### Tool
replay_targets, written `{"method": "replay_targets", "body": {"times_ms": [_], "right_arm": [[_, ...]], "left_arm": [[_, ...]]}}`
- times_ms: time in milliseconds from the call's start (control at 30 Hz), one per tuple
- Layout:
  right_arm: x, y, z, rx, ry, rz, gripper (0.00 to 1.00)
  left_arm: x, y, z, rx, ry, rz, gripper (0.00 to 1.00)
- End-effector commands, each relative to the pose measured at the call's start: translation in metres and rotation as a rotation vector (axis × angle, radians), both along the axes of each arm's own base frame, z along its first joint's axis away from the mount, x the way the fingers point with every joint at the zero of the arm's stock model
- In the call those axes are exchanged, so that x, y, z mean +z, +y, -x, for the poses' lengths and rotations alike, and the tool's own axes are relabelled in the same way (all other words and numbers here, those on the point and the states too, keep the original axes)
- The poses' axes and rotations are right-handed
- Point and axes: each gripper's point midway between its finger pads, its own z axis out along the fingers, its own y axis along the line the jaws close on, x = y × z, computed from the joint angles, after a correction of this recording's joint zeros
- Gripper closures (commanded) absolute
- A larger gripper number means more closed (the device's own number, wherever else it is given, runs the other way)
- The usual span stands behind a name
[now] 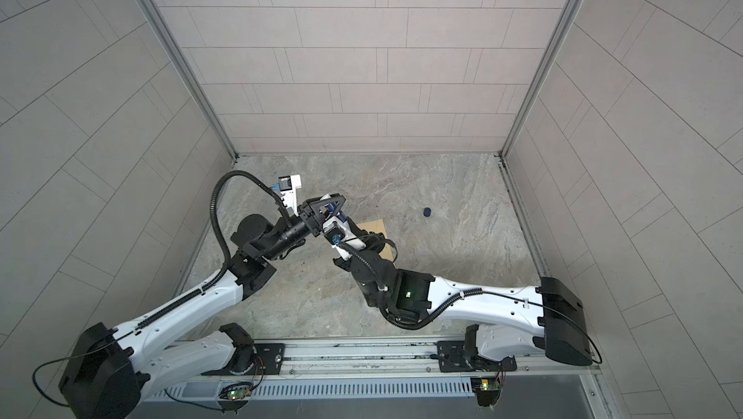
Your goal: Place the letter into the envelope and seal it
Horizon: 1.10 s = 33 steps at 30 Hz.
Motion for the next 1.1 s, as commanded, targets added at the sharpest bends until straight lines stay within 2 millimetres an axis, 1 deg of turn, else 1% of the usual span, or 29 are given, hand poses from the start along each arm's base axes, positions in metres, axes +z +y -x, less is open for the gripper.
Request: {"method": "replay_targets", "body": {"times_ms": [0, 200, 367, 500, 567, 700, 800, 1000, 1067], "right_arm": [[0.013, -0.006, 0.002, 0.065, 0.033, -0.158, 1.0], [0.02, -0.022, -0.002, 0.094, 0.057, -0.294, 1.0], [0.027, -0.029, -0.002, 0.15, 0.064, -0.396, 1.0], [0.033, -0.032, 0.002, 0.199, 0.06, -0.467, 1.0], [0.036, -0.034, 0.005, 0.227, 0.061, -0.5, 1.0], [0.041, -0.032, 0.007, 0.261, 0.068, -0.537, 1.0], [0.041, -0.028, 0.009, 0.29, 0.078, -0.547, 1.0], [0.042, -0.017, 0.012, 0.344, 0.098, -0.565, 1.0], [0.043, -0.015, 0.013, 0.358, 0.103, -0.568, 1.0]], "left_arm": [[0.018, 0.006, 0.012, -0.008, -0.1, 0.047, 0.33], [0.031, 0.01, 0.026, -0.031, -0.182, 0.076, 0.29], [0.043, 0.011, 0.04, -0.081, -0.26, 0.136, 0.24], [0.051, 0.005, 0.049, -0.152, -0.295, 0.171, 0.23], [0.052, 0.002, 0.05, -0.178, -0.298, 0.18, 0.23], [0.053, -0.003, 0.052, -0.208, -0.305, 0.186, 0.23], [0.052, -0.007, 0.053, -0.218, -0.303, 0.173, 0.23], [0.052, -0.008, 0.053, -0.211, -0.31, 0.158, 0.23], [0.053, -0.009, 0.054, -0.211, -0.312, 0.156, 0.25]]}}
